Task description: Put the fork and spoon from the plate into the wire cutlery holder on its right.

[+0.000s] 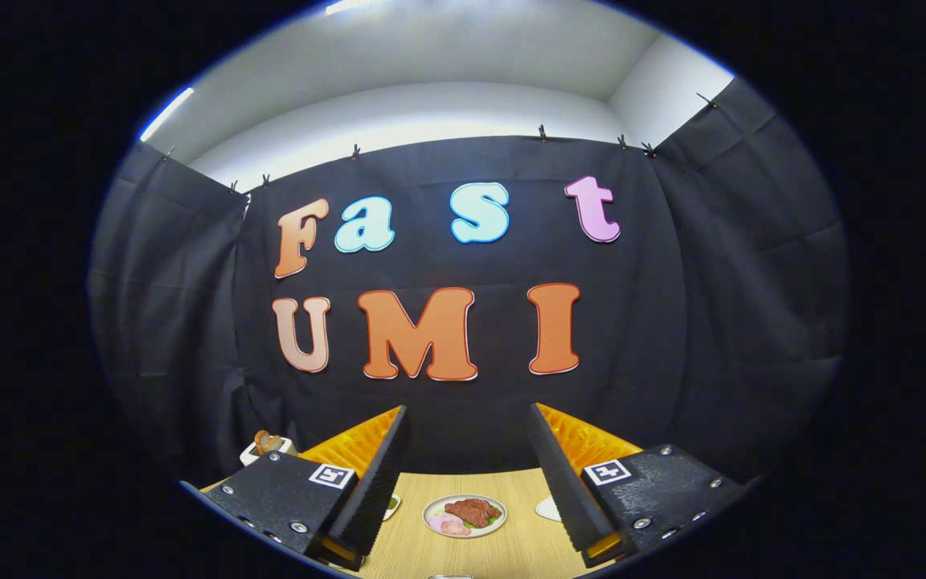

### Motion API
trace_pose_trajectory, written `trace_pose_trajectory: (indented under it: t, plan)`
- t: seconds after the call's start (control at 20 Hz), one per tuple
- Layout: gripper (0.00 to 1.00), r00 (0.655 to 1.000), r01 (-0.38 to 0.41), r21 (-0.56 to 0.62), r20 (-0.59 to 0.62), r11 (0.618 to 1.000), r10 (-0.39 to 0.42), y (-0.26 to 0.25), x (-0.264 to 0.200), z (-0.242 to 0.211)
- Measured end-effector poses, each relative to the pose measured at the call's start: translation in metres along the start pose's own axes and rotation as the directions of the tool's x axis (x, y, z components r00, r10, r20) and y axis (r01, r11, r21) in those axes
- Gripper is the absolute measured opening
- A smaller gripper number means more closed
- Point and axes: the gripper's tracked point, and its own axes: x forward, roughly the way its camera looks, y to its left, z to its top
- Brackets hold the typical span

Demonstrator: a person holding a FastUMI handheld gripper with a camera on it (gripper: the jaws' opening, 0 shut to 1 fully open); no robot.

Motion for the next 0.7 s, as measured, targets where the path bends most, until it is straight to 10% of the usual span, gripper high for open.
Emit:
trace_pose_trajectory:
  t: [0.7]
  plan:
    - [0.89, 0.999, -0.021, 0.011, -0.026, 1.0, 0.021, 0.019, -0.005, -0.01]
